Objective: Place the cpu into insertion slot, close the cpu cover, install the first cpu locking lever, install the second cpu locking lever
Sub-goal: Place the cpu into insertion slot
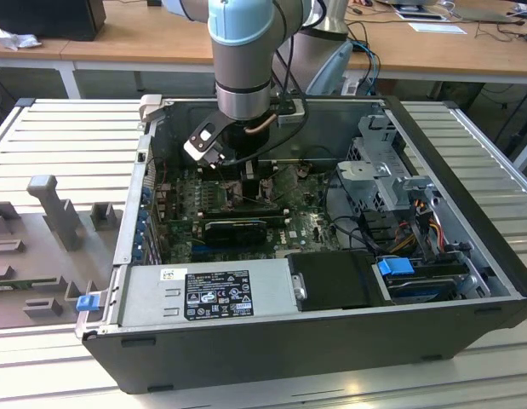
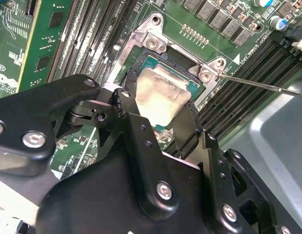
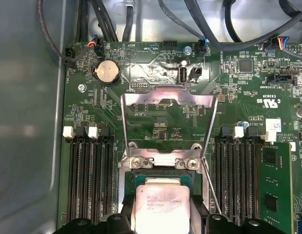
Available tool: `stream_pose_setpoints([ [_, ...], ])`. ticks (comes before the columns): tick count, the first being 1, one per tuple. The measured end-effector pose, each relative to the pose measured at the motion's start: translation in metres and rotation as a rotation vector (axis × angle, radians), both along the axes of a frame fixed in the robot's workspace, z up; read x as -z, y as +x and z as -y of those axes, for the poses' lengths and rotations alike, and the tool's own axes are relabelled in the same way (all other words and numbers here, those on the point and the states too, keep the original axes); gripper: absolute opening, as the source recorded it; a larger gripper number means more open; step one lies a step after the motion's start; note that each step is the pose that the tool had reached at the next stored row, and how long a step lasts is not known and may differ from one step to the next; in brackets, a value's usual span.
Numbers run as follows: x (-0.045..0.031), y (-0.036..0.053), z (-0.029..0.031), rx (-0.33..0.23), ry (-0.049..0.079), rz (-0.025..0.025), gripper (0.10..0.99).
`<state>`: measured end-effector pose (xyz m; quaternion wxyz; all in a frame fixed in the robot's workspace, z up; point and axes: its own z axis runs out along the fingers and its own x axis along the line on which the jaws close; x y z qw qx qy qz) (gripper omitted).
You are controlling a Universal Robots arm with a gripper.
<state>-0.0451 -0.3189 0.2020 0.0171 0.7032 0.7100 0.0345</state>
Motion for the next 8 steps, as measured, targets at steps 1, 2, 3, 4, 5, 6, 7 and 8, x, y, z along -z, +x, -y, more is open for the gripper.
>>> stream_pose_setpoints([
  [1,0.0010,0.0000,0.0000,0.000,0.000,-0.0005,0.529],
  [2,0.0019,0.0000,0.0000,0.000,0.000,-0.0007,0.529],
  [3,0.0021,0.0000,0.0001,0.000,-0.001,-0.0011,0.529],
  [4,0.0022,0.0000,0.0001,0.000,-0.001,-0.0012,0.529],
  [5,0.0024,0.0000,0.0001,0.000,0.000,-0.0011,0.529],
  [6,0.0026,0.0001,0.0000,0.000,0.000,-0.0010,0.529],
  [7,0.0027,0.0000,0.0001,0.000,0.000,-0.0011,0.529],
  [8,0.0033,0.0001,-0.0001,0.000,0.001,-0.0006,0.545],
])
